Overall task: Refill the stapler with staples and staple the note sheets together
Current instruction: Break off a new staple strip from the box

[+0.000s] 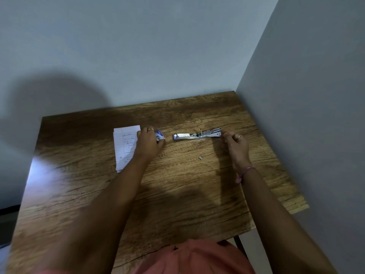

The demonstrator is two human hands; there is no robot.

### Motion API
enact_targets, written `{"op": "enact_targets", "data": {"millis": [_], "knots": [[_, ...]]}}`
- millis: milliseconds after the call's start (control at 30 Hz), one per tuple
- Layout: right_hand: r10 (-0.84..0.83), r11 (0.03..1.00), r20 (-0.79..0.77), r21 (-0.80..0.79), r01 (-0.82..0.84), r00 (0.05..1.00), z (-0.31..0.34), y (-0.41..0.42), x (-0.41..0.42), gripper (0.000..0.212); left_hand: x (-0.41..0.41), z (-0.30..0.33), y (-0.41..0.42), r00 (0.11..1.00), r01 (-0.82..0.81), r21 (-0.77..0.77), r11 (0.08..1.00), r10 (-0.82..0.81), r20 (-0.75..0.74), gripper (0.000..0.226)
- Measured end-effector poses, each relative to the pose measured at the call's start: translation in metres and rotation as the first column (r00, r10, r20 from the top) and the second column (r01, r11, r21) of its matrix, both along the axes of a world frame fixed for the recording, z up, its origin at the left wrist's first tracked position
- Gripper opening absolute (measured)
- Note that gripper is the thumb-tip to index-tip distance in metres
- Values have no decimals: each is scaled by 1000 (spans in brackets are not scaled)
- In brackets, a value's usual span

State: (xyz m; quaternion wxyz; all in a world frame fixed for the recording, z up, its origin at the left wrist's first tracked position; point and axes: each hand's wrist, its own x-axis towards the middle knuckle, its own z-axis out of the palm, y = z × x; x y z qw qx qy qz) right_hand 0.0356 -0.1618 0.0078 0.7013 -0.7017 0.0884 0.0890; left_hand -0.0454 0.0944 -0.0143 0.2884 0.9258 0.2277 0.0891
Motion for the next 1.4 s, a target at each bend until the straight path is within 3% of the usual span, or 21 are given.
{"op": "enact_targets", "data": {"millis": [167,300,433,567,700,833,933,1133,1267,1400], "knots": [[109,994,34,-10,-108,993,12,27,-24,11,-20,21,-3,984,8,-336,942,52,169,51],[377,926,80,-30,-376,923,33,52,-41,20,-42,48,-16,971,202,-665,719,-59,232,63],[581,814,172,-132,-566,796,59,69,-45,29,-62,66,-30,929,348,-739,577,-108,353,56],[625,781,198,-141,-609,755,78,75,-46,22,-69,73,-36,899,400,-756,519,-61,434,58],[596,801,176,-71,-594,783,84,76,-46,25,-72,69,-43,896,350,-757,552,38,442,59],[563,825,182,-82,-559,806,85,76,-48,15,-74,64,-60,883,235,-695,679,149,444,49],[567,824,161,-92,-560,808,84,74,-49,20,-70,63,-71,853,159,-633,758,217,474,38],[667,732,49,-229,-642,743,89,65,-48,9,-65,63,-81,851,96,-571,815,230,472,40],[711,688,2,-208,-695,703,94,59,-47,11,-65,64,-82,857,67,-551,832,235,459,41],[695,707,-24,-157,-690,718,96,54,-43,24,-64,62,-82,863,123,-595,794,210,459,45]]}}
